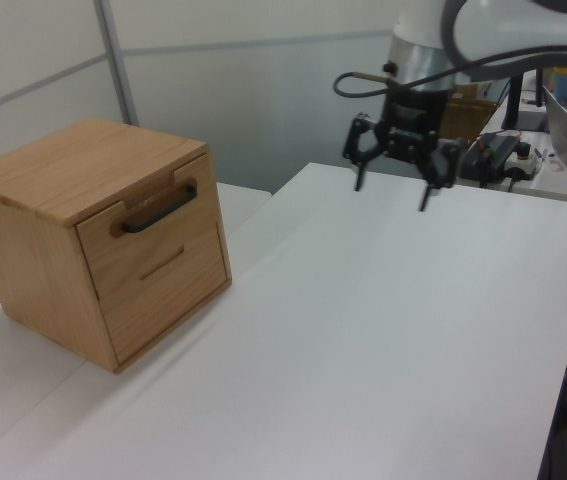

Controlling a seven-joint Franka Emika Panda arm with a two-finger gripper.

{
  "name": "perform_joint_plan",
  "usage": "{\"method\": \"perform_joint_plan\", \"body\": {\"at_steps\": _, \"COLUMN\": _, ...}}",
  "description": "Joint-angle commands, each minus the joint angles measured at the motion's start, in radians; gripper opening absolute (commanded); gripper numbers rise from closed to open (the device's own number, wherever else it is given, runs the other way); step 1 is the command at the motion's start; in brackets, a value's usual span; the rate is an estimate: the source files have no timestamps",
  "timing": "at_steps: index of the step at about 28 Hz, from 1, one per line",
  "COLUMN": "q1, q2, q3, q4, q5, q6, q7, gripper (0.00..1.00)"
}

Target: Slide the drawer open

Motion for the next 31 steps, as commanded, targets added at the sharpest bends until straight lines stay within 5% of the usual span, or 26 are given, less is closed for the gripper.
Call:
{"method": "perform_joint_plan", "body": {"at_steps": 1, "q1": 0.002, "q2": 0.064, "q3": 0.0, "q4": 0.004, "q5": 0.021, "q6": 0.119, "q7": 0.056, "gripper": 1.0}}
{"method": "perform_joint_plan", "body": {"at_steps": 11, "q1": 0.002, "q2": 0.192, "q3": 0.0, "q4": 0.021, "q5": 0.018, "q6": 0.45, "q7": 0.056, "gripper": 1.0}}
{"method": "perform_joint_plan", "body": {"at_steps": 31, "q1": 0.01, "q2": 0.547, "q3": 0.003, "q4": 0.228, "q5": 0.012, "q6": 0.869, "q7": 0.012, "gripper": 0.98}}
